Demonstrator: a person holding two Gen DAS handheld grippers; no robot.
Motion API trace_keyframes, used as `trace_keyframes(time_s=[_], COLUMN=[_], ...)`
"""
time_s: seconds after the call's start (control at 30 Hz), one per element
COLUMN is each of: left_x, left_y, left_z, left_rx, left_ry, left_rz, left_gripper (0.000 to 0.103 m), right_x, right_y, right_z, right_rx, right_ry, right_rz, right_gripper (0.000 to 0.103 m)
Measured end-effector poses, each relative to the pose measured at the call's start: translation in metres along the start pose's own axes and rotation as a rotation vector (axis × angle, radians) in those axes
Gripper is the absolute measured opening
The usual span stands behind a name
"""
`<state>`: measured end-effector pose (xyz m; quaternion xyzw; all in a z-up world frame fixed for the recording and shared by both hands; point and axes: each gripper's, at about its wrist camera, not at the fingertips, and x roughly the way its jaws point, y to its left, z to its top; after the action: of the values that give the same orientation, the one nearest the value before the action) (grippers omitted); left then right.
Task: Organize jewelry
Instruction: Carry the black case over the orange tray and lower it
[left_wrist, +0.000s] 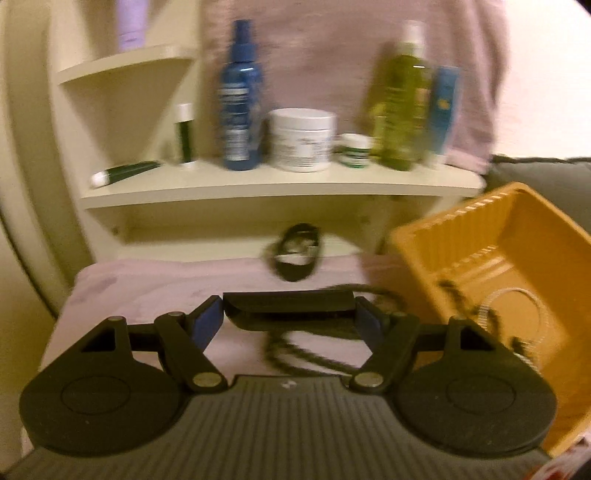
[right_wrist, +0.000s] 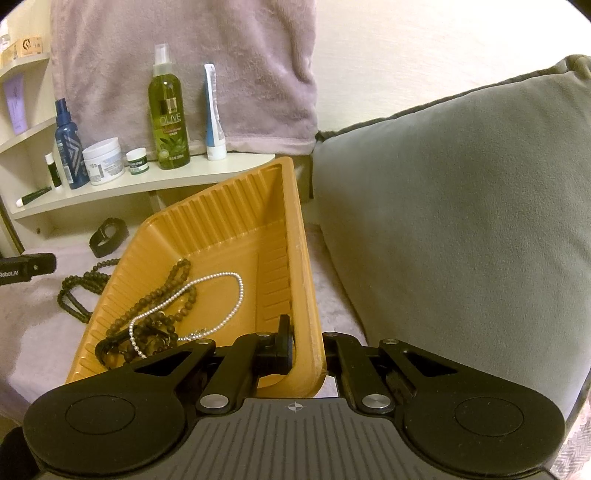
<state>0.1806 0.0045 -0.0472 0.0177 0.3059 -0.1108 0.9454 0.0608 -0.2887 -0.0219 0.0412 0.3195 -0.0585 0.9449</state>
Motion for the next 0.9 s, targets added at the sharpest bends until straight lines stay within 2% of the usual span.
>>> trace_keyframes(time_s=[0.53,0.7,0.9], left_x=[-0.023,-0.023,-0.023], left_y=[-0.09,-0.108,-0.12], left_z=[0.005,0.004,0.003], left_rx=[0.127,0.176,0.219], left_ry=[0.008,0.007,0.004], left_rz=[-0.31,-0.365,-0.391], left_gripper=[0.074,0.074,0.074], right_x=[-0.002,-0.002,-0.002], right_y=[0.001,0.001,0.001], right_z=[0.001,0.001,0.001], right_rx=[0.004,0.004,0.005], right_ry=[0.0,0.0,0.0], right_rz=[0.001,0.001,0.001], right_gripper=[0.005,0.005,0.005])
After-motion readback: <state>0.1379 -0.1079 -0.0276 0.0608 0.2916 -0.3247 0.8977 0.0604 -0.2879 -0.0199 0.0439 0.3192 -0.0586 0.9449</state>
